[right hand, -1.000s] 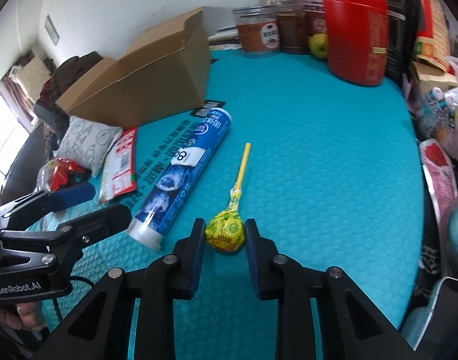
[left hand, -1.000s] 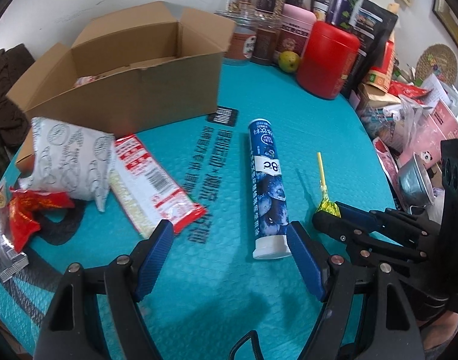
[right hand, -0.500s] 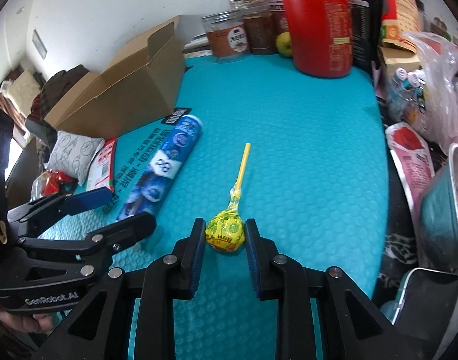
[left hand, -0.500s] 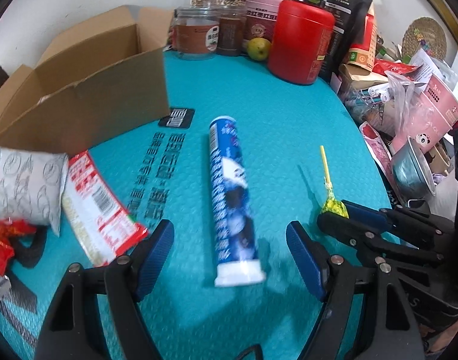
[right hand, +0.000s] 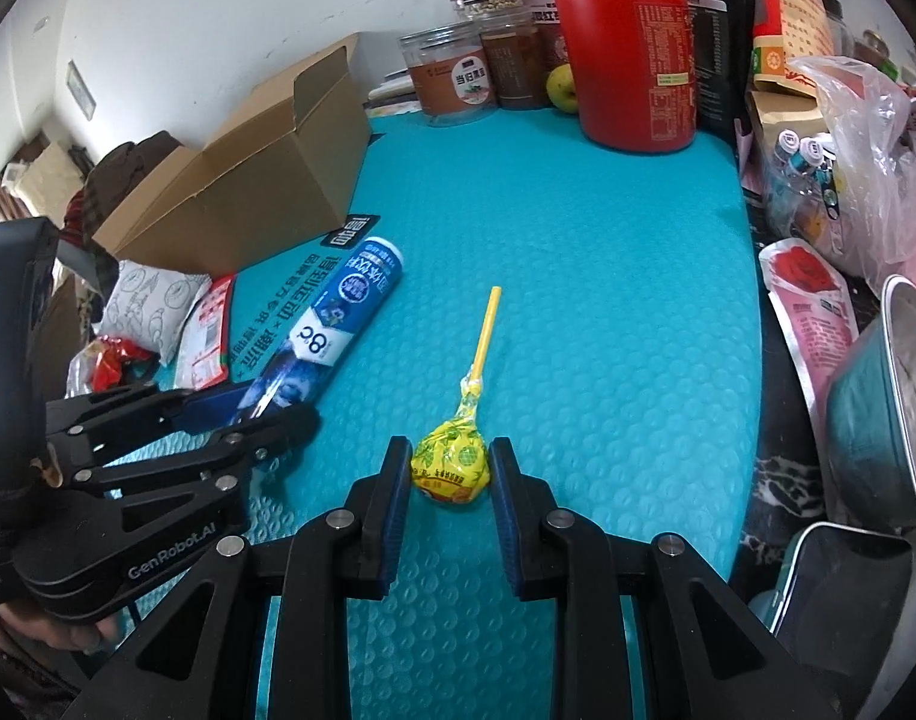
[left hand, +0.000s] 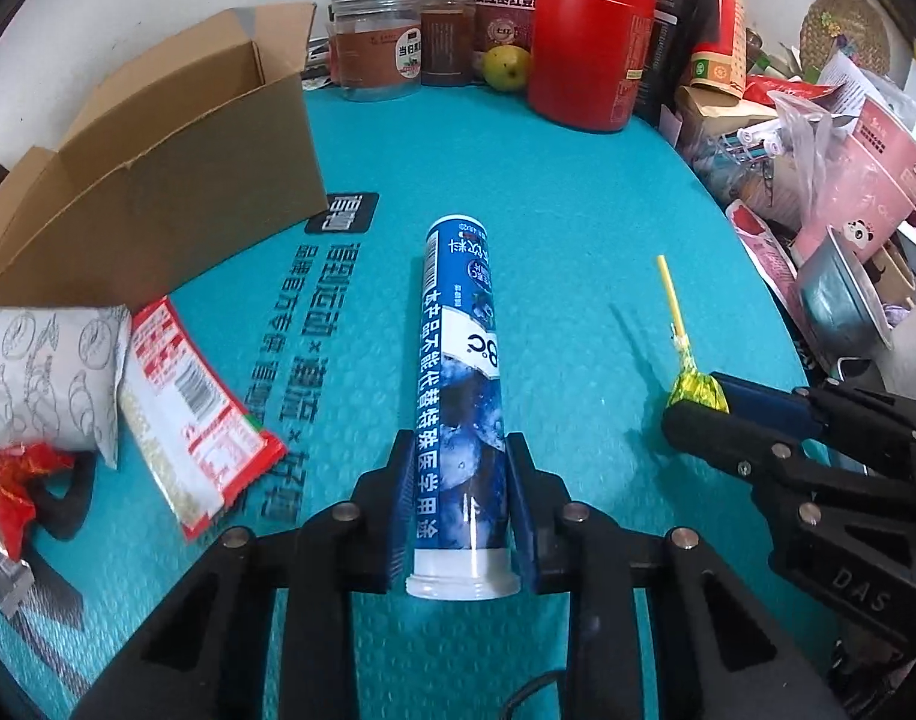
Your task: Organize snacks
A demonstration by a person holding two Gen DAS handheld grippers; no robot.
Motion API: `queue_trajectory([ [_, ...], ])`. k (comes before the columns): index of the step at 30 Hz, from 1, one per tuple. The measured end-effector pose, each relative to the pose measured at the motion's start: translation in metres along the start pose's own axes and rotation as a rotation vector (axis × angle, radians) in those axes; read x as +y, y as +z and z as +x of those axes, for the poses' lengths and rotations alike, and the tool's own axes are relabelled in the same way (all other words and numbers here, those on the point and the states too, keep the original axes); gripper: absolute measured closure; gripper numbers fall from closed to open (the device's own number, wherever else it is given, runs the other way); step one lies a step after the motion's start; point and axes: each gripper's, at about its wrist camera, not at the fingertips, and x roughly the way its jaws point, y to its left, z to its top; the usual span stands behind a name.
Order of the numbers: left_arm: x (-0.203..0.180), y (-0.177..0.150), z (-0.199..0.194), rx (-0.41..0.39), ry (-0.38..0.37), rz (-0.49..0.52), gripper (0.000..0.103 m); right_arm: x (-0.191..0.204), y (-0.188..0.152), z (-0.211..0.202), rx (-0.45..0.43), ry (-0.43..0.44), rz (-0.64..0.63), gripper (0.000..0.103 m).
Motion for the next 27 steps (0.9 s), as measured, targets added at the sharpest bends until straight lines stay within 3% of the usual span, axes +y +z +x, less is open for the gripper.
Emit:
queue_trajectory([
  [16,0.008,-0.035,-0.022,0.021,-0.011,0.006,0.075,0.02,-0.013,-0.002,0.034,0.023,-0.037,0.077],
  [27,0.002,-0.032,-0.015,-0.009,0.0,0.033,0.075,0.027,-0.021,-0.002,0.054,0.015,-0.044,0.077],
])
